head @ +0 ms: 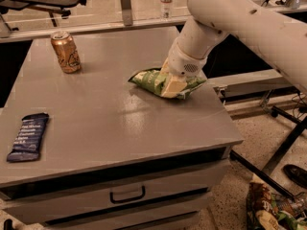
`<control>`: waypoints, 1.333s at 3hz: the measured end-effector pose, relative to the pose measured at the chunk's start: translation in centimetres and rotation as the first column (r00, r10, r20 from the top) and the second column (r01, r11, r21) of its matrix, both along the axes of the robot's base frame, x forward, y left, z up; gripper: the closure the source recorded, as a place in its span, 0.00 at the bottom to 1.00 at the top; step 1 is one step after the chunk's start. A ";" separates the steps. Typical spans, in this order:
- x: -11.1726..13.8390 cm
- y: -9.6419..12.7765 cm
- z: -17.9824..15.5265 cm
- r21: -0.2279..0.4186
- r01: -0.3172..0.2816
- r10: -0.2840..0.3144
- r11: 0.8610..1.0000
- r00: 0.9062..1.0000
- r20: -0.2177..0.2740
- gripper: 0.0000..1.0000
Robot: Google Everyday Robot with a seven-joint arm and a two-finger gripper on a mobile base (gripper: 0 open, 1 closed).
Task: Pick green jalapeno chip bag
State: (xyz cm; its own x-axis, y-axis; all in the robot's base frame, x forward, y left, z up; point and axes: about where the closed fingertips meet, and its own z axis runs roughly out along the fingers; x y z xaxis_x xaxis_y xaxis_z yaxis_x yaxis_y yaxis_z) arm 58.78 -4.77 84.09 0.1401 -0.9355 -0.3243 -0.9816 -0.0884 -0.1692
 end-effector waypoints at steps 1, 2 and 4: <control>-2.5 -0.2 2.9 0.060 -0.025 0.022 0.998 0.999 0.049 1.00; -6.5 -0.6 8.0 0.173 -0.083 0.059 0.981 0.988 0.140 1.00; -7.2 -0.8 8.6 0.197 -0.091 0.063 0.976 0.987 0.146 1.00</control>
Offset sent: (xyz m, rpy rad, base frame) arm -0.1120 -0.0152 0.1411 0.3273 -0.2358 0.1278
